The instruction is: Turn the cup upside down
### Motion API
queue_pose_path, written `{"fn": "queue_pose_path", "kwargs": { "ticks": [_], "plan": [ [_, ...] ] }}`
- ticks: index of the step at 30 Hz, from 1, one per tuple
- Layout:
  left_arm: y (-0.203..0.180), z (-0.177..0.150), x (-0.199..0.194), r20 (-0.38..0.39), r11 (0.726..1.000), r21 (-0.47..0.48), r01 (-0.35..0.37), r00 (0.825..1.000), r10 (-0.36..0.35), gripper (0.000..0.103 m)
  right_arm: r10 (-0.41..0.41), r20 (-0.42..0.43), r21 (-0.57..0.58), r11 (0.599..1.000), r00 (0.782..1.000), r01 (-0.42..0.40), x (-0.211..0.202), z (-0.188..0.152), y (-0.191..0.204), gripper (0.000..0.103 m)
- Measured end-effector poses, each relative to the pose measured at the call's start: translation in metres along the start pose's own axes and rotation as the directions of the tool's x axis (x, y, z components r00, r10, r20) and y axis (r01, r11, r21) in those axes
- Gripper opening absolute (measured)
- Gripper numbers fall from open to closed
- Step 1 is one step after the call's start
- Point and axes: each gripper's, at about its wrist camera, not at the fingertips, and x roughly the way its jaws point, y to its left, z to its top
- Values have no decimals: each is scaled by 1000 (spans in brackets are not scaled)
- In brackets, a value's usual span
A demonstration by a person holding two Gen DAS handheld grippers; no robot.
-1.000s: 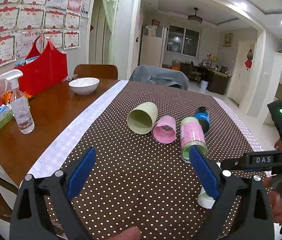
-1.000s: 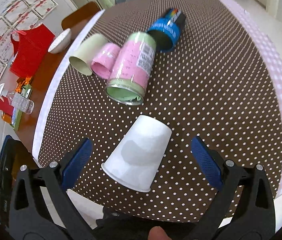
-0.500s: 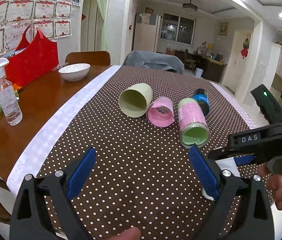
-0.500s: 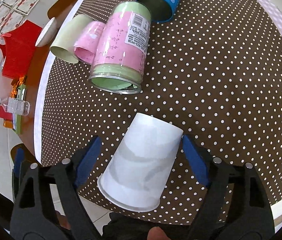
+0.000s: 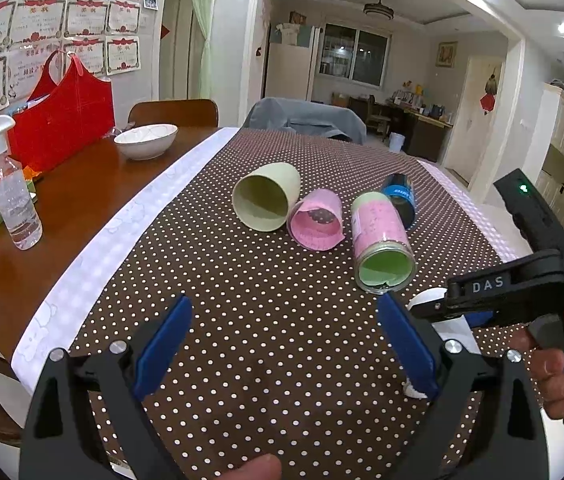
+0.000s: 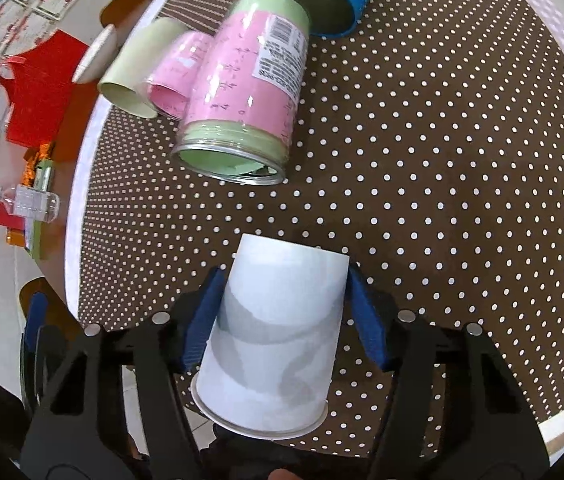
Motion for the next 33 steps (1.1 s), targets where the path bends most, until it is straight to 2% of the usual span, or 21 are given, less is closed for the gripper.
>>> {"fn": "queue_pose_path", "kwargs": {
  "ticks": [3, 9, 12, 18, 24, 27, 28, 31, 33],
  "plan": [
    [-5, 0, -4, 8, 1000, 13, -3, 1000, 3, 92, 28, 24, 9, 1000, 999, -29, -7, -7, -6, 60],
    [-17, 2, -18, 35, 999, 46, -17, 999, 15, 92, 91, 126, -1, 996, 988, -92, -30, -18, -15, 60],
    [-23, 5, -25, 49, 997, 65, -27, 999, 24, 92, 134, 184, -17, 991, 974, -133, -45, -24, -19, 59],
    [-30, 14, -40, 76, 996, 83, -32, 997, 26, 92, 160, 301, -63, 987, 940, -148, -75, -33, -26, 59],
    [-29, 21, -51, 90, 997, 67, -27, 996, 21, 92, 147, 427, -128, 987, 892, -101, -94, -43, -16, 60],
    [-27, 23, -57, 96, 998, 56, -25, 995, 20, 92, 122, 506, -167, 985, 854, -42, -98, -51, -7, 60],
    [-26, 24, -58, 98, 998, 51, -22, 995, 17, 92, 108, 547, -190, 982, 830, -2, -99, -55, -2, 60],
    [-24, 26, -62, 107, 999, 46, -25, 994, 20, 92, 85, 614, -231, 970, 785, 76, -96, -64, 8, 60],
    [-23, 26, -64, 113, 999, 45, -28, 993, 23, 92, 79, 641, -254, 960, 763, 114, -92, -69, 11, 60]
  ]
}}
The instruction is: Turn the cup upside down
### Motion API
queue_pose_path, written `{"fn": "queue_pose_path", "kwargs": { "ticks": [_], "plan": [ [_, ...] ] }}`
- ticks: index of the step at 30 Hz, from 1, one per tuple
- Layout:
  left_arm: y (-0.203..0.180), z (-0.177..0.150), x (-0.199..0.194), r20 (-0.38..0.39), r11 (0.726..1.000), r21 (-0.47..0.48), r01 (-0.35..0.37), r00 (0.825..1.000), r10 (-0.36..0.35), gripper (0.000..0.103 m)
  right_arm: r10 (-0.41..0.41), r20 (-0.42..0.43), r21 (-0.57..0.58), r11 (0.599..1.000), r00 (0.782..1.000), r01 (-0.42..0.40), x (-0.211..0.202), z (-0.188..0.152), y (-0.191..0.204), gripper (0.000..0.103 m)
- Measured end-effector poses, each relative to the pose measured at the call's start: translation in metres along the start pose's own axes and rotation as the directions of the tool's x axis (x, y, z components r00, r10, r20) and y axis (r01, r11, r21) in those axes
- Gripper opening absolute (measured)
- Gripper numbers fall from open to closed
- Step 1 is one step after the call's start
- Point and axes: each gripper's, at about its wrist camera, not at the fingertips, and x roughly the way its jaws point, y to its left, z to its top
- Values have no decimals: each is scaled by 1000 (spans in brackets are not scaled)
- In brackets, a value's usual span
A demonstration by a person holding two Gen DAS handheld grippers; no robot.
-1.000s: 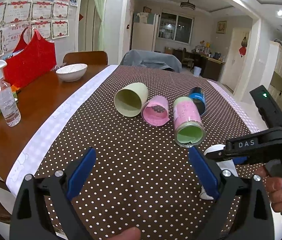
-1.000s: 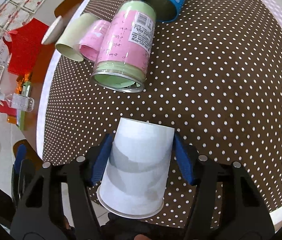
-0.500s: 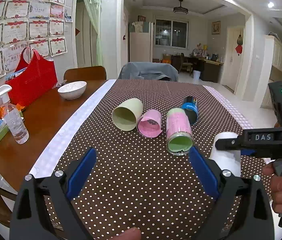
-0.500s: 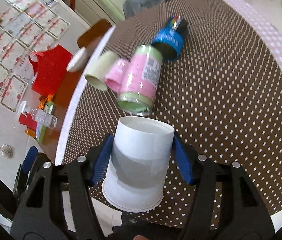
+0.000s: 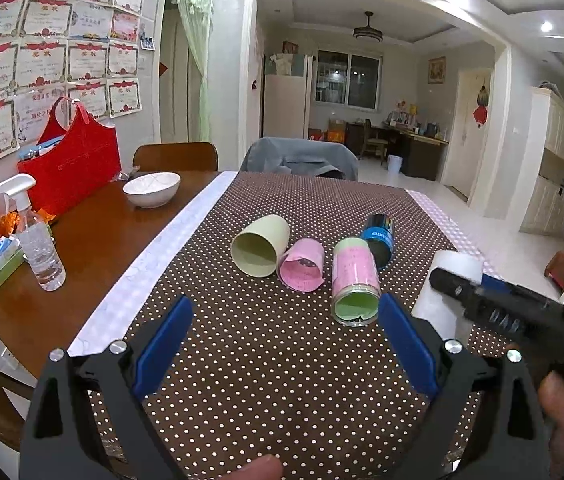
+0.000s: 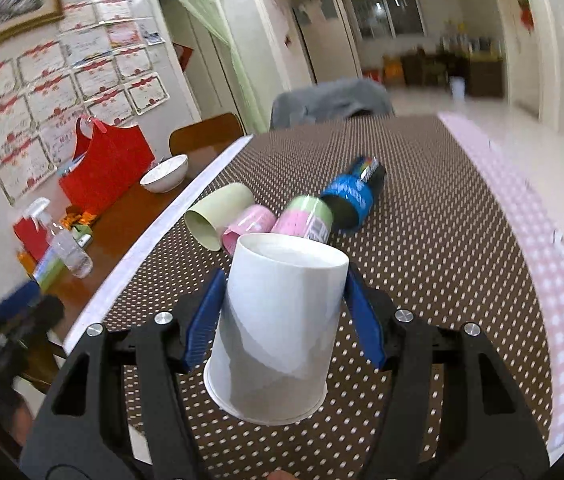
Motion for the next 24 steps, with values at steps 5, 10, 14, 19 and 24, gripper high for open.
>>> {"fn": "queue_pose_path", "kwargs": {
  "ticks": [5, 10, 14, 19, 24],
  "plan": [
    [0, 1, -3, 5, 1000, 0, 0, 1000, 0, 92, -15, 58, -74, 997, 998, 19, 2, -11, 7, 60],
    [-1, 2, -5, 9, 1000, 0, 5, 1000, -5, 92, -32, 96, -166, 985, 995, 48, 9, -24, 17, 60],
    [1, 3, -7, 11, 1000, -5, 8, 1000, -7, 92, -51, 80, -187, 980, 996, 65, 20, -32, 20, 60],
    [2, 4, -9, 18, 1000, -7, 5, 1000, -5, 92, -67, 68, -223, 972, 995, 81, 32, -39, 27, 60],
    [3, 5, -11, 23, 1000, -11, 9, 1000, -9, 92, -71, 31, -240, 968, 997, 76, 43, -46, 28, 60]
  ]
}}
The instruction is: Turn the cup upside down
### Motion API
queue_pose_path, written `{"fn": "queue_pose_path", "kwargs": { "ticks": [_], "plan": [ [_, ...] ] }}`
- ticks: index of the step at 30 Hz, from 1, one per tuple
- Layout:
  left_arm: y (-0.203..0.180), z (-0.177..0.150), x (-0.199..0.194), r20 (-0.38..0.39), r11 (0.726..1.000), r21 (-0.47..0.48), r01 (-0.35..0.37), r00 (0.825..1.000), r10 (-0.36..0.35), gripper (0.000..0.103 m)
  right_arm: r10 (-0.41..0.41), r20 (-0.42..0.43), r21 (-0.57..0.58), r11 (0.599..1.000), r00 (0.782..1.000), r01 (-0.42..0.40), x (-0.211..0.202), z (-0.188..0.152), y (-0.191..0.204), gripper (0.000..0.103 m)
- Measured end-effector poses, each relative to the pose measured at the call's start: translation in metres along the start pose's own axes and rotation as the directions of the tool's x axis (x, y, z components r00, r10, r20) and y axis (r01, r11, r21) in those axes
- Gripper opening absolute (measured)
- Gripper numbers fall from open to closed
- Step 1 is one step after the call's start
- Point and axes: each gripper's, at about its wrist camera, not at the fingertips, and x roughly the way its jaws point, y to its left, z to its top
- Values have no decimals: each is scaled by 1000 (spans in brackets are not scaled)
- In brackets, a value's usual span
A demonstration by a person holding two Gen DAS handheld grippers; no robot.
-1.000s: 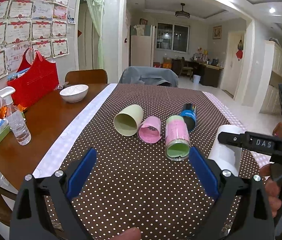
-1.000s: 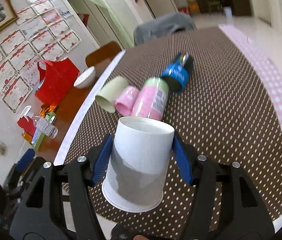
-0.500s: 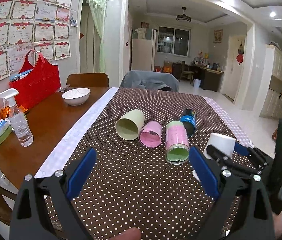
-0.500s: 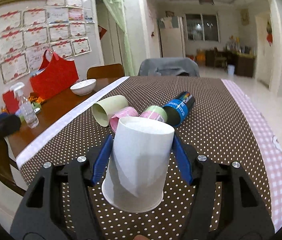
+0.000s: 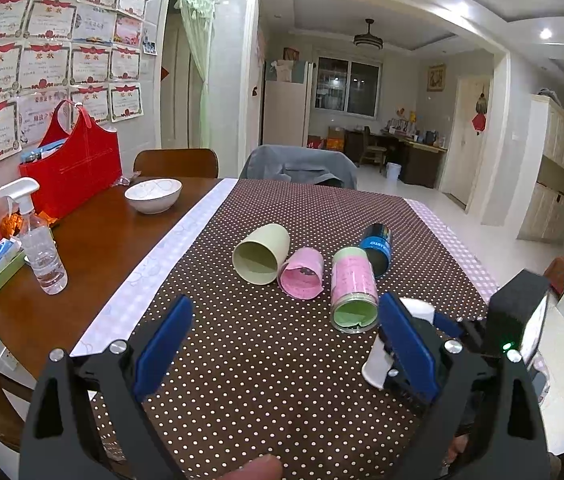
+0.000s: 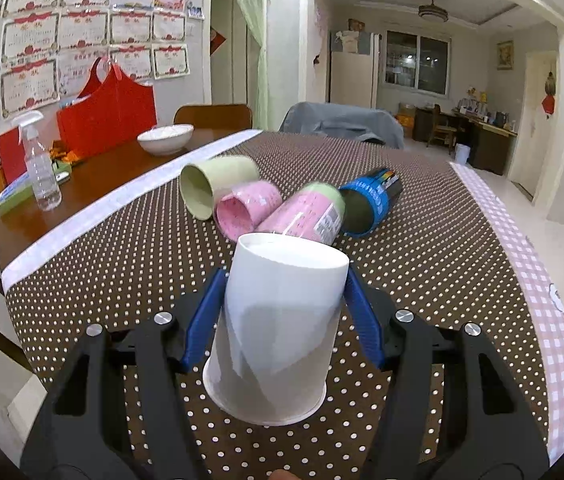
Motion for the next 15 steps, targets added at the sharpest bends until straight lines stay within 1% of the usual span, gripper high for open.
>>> {"fn": "queue_pose_path", "kwargs": {
  "ticks": [3, 6, 7, 9, 13, 14, 15],
  "plan": [
    [0, 0, -1, 3, 1000, 2, -1, 1000, 1, 92, 7, -17, 1, 1000, 1000, -7, 3, -3, -1, 60],
    [0, 0, -1, 4, 1000, 2, 0, 1000, 0, 92, 30, -31, 4, 1000, 999, -30, 0, -5, -2, 61],
    [-1, 0, -1, 4, 1000, 4, 0, 1000, 0, 92, 42, -34, 11, 999, 999, -42, -2, -4, -3, 64],
    [-2, 0, -2, 6, 1000, 6, 1, 1000, -1, 92, 59, -33, 29, 998, 998, -58, -5, -2, -5, 77],
    [-4, 1, -4, 11, 1000, 7, 2, 1000, -2, 92, 100, -32, 85, 992, 994, -97, -12, 4, -13, 92],
    [-5, 1, -5, 12, 1000, 8, 2, 1000, -2, 92, 107, -27, 94, 990, 994, -104, -15, 5, -15, 97],
    [-5, 1, -5, 13, 1000, 8, 1, 1000, -1, 92, 111, -23, 100, 989, 994, -108, -17, 7, -15, 97]
  ]
}}
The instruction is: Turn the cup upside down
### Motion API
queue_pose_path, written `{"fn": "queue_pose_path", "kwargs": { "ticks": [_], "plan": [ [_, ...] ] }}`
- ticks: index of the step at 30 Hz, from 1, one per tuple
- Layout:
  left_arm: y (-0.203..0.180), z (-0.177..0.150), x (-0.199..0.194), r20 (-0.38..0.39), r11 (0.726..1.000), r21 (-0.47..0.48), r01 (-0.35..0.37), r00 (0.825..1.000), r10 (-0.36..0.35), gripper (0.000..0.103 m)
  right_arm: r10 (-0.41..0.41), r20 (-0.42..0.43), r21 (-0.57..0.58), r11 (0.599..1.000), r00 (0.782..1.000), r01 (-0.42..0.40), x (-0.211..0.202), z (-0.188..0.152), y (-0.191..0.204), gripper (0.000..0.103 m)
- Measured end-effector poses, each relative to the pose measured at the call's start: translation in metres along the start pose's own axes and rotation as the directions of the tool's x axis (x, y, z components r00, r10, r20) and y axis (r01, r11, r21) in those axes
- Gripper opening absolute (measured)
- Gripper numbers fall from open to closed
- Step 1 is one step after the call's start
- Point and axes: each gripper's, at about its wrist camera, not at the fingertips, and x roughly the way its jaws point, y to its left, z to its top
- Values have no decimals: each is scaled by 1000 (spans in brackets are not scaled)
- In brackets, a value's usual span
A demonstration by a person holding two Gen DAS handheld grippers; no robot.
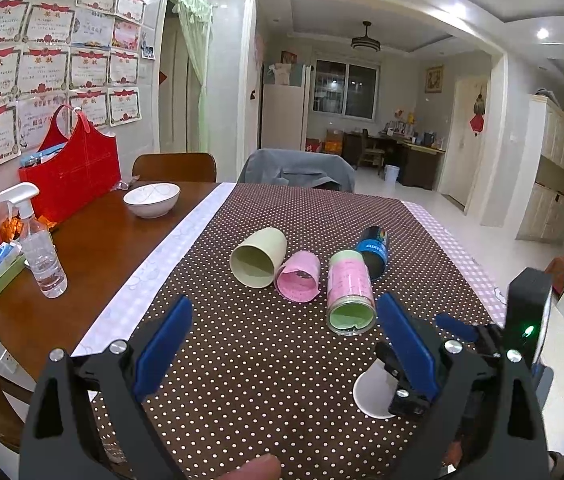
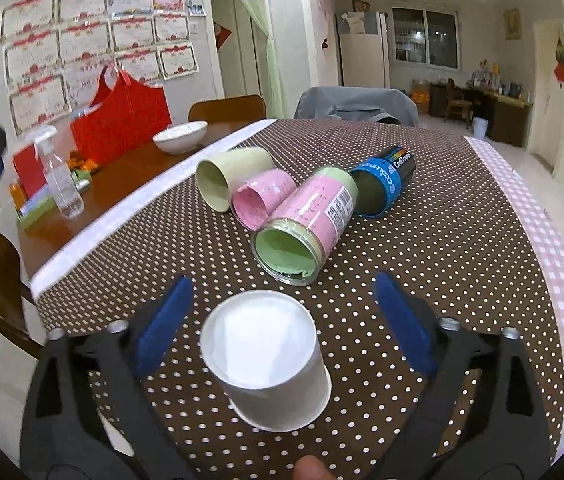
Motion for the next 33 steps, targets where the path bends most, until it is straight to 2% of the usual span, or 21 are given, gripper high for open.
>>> {"fn": "queue_pose_path", "kwargs": {
  "ticks": [5, 14, 26, 33],
  "plan": [
    [-3, 1, -2, 5, 1000, 1, 0, 1000, 0, 92, 23, 9, 42, 999, 1000, -24, -12, 11, -3, 97],
    [-12, 5, -15, 28, 1000, 14, -2, 1000, 2, 92, 14, 33, 88, 996, 999, -17, -43, 32, -4, 97],
    [-26, 13, -40, 67, 999, 37, -26, 997, 24, 92, -30, 60, 132, 991, 998, 22, -96, 57, -11, 97],
    [-35, 19, -55, 80, 997, 65, -38, 996, 33, 93, -83, 117, 113, 991, 990, 70, -132, 64, -8, 97]
  ]
}}
